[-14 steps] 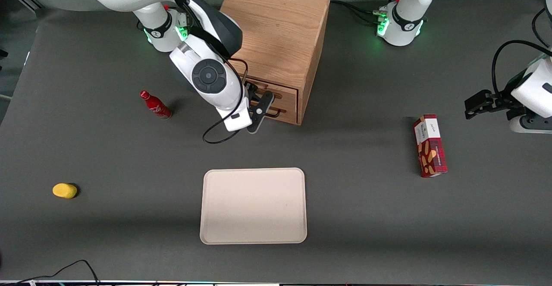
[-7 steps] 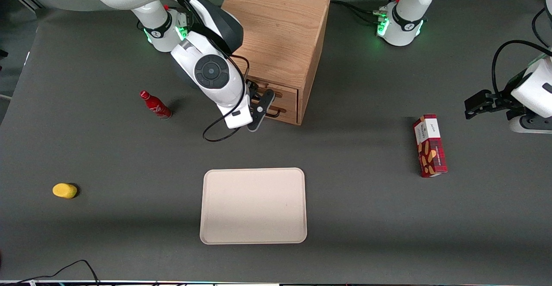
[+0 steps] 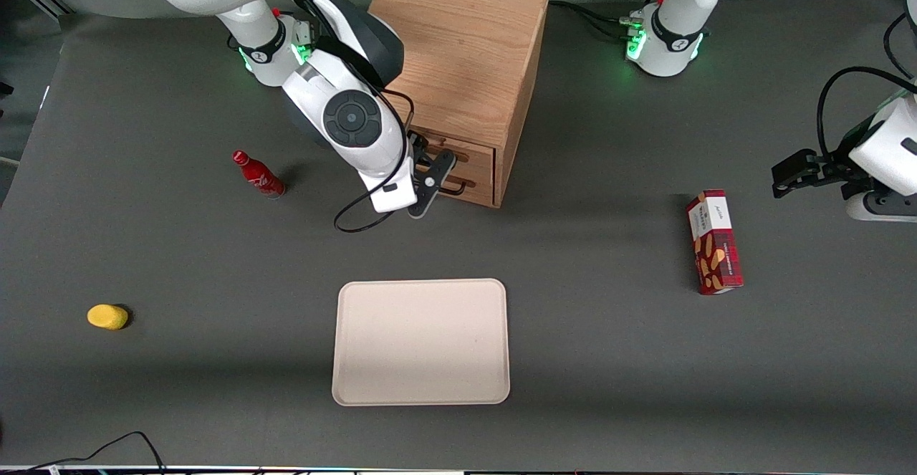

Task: Close top drawer

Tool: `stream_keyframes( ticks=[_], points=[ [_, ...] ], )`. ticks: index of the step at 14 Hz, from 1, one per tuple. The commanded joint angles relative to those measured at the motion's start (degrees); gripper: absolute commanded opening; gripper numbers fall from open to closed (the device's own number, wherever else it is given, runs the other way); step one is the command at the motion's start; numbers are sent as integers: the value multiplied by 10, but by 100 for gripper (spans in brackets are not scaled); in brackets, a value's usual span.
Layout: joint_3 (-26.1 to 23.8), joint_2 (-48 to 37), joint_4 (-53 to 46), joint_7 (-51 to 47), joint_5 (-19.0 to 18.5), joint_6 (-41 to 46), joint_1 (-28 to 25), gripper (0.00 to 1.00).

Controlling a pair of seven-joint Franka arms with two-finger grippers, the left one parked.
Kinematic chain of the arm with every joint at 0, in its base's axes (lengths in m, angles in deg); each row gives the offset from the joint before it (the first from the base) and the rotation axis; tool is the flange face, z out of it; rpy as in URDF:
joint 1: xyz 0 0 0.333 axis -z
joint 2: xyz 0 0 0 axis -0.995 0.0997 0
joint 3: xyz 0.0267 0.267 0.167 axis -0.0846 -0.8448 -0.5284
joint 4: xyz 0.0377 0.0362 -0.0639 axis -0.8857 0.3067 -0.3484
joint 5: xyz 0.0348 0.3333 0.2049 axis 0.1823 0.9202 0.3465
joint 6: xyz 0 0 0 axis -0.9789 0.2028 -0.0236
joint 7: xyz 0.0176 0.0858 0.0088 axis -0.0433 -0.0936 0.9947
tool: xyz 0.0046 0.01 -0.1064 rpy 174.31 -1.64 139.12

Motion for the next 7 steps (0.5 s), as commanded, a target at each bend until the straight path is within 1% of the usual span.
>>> stream_keyframes(
  ticks=[1,3,7],
  points=[
    [-16,-5,-14,-22,-7,34,1,100],
    [-20,-5,-22,-23,-7,41,1,100],
    [-28,-6,-71,-23,-6,107,1,100]
  ],
)
